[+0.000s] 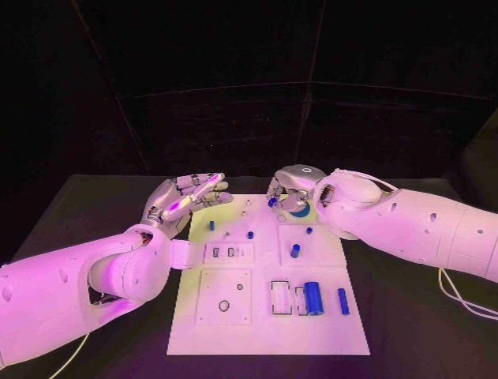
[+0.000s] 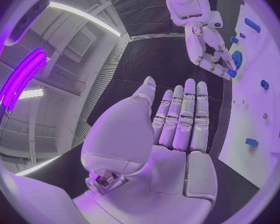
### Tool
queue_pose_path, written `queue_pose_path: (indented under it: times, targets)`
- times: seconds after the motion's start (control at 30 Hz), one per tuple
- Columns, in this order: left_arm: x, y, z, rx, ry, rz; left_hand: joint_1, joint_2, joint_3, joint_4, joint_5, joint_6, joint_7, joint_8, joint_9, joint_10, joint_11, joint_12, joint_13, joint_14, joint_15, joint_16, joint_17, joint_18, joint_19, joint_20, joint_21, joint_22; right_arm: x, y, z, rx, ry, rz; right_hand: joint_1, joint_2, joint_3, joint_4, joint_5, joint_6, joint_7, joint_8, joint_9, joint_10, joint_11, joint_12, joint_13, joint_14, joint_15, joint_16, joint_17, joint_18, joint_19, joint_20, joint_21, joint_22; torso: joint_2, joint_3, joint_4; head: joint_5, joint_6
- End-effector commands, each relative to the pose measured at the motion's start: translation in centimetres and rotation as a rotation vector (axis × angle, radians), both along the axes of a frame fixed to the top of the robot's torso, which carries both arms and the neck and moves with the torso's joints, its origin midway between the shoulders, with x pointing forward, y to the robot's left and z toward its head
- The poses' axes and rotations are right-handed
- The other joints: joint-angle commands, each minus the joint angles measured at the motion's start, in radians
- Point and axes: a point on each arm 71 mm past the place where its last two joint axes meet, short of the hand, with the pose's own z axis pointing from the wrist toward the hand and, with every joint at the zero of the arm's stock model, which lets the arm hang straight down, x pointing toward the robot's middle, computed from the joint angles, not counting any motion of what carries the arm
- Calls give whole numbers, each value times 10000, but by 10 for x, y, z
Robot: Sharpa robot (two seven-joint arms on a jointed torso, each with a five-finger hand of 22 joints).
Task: Assemble the parts on the task board
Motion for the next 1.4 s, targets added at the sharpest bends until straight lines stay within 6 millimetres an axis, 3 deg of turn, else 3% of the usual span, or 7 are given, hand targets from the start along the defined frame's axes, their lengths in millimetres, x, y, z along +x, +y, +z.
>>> queue_pose_path:
  times: [0.03, 0.3, 0.47, 0.6, 0.67, 1.4]
  targets:
    - [1, 0, 2, -72, -141, -75, 3, 81, 10, -50, 10, 5, 62, -52, -13, 38, 15, -70, -7, 36, 13, -62, 17, 140, 54, -14, -38, -15, 4, 4, 7, 768, -507, -126, -36, -139, 79, -6, 36, 95, 2, -19, 2, 52, 30, -13, 5, 117, -19, 71, 27, -137, 68, -24, 67, 24, 13, -14, 23, 69, 36]
    - [4, 5, 1, 65, -164, 382, 32, 94, 16, -92, 11, -14, 49, -85, -16, 20, 12, -112, -12, 58, 9, -88, 27, 141, 76, -15, -50, -27, 12, 20, 5, 701, -426, -63, -54, -215, 155, 17, 10, 56, 22, -56, -12, 0, 50, -58, -4, 97, -5, 82, -9, -138, 57, -16, 85, 35, 25, 10, 17, 88, 81]
    - [4, 5, 3, 62, -199, 476, 57, 98, 20, -132, 11, -40, 45, -118, -19, -12, 15, -157, -18, 69, 9, -114, 35, 140, 89, -16, -64, -39, 16, 30, 2, 485, -290, 16, -66, -253, 197, 34, -22, 28, 36, -74, -20, -35, 66, -76, -7, 91, 6, 108, 5, -139, 49, -8, 93, 39, 77, -15, -5, 113, 128]
    - [5, 3, 4, 47, -201, 454, 69, 99, 20, -161, 11, -68, 46, -146, -21, -43, 21, -194, -22, 78, 11, -136, 41, 140, 99, -16, -76, -48, 18, 36, 1, 382, -232, 46, -77, -272, 217, 48, -42, 15, 43, -81, -23, -53, 73, -83, -9, 84, 14, 107, -12, -141, 52, -3, 102, 53, 112, -22, 27, 91, 101]
    - [5, 3, 4, 41, -202, 445, 69, 99, 20, -161, 11, -68, 46, -147, -21, -44, 21, -195, -22, 78, 11, -136, 41, 140, 99, -16, -76, -49, 19, 39, 0, 329, -198, 71, -78, -273, 218, 49, -43, 14, 43, -81, -23, -54, 74, -83, -9, 83, 14, 108, -11, -141, 52, -3, 102, 53, 107, -26, 0, 122, 102]
    - [6, 0, 4, 14, -195, 387, 54, 106, 10, -178, 10, -99, 52, -181, -22, -88, 31, -244, -25, 90, 16, -164, 50, 139, 113, -14, -91, -61, 22, 52, -3, -18, -8, -57, -113, -337, 309, 118, -171, -35, 67, -95, -32, -125, 100, -93, -11, 54, 38, 115, -69, -138, 24, 22, 113, 49, 130, -42, -7, 159, -25]
